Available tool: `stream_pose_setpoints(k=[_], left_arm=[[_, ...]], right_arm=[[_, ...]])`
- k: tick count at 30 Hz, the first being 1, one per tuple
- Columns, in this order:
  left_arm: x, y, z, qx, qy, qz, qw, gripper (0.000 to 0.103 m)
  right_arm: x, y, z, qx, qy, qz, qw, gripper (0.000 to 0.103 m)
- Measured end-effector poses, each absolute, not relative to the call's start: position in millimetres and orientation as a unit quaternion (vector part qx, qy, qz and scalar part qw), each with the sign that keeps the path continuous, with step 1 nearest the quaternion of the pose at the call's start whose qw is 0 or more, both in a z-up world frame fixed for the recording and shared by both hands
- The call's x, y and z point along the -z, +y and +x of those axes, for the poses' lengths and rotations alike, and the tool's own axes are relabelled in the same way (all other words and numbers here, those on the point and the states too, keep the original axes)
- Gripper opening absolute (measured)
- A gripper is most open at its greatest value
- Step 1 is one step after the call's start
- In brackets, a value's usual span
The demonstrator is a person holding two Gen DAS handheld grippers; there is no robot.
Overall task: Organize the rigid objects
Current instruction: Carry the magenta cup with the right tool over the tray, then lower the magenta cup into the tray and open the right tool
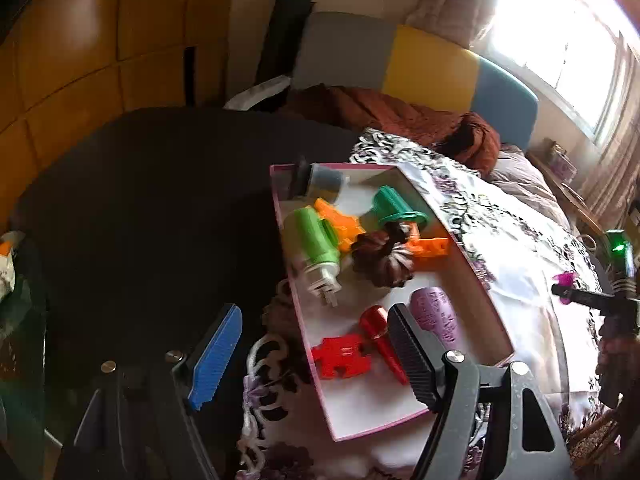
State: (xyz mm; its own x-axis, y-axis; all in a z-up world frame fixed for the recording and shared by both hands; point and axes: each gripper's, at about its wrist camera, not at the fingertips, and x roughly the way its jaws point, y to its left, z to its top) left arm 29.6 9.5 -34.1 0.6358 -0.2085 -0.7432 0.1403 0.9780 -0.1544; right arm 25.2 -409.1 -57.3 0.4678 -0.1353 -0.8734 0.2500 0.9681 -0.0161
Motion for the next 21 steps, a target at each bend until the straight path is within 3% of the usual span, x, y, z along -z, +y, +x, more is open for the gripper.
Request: stream_pose_setpoints(k=[12, 21], left_arm=[[38.4, 23.7, 27.9, 0.083, 0.421, -0.051, 0.902, 0.076], [43.4, 29.8, 29.1, 0.077, 0.426, -0.058, 0.899, 0.077]], right_arm=[[7.9, -249.2, 57.3, -0.112, 0.452, 0.018, 0.885, 0.032], [59.4, -175.9, 99.3, -0.151, 0.52, -0.018, 0.84, 0.033]])
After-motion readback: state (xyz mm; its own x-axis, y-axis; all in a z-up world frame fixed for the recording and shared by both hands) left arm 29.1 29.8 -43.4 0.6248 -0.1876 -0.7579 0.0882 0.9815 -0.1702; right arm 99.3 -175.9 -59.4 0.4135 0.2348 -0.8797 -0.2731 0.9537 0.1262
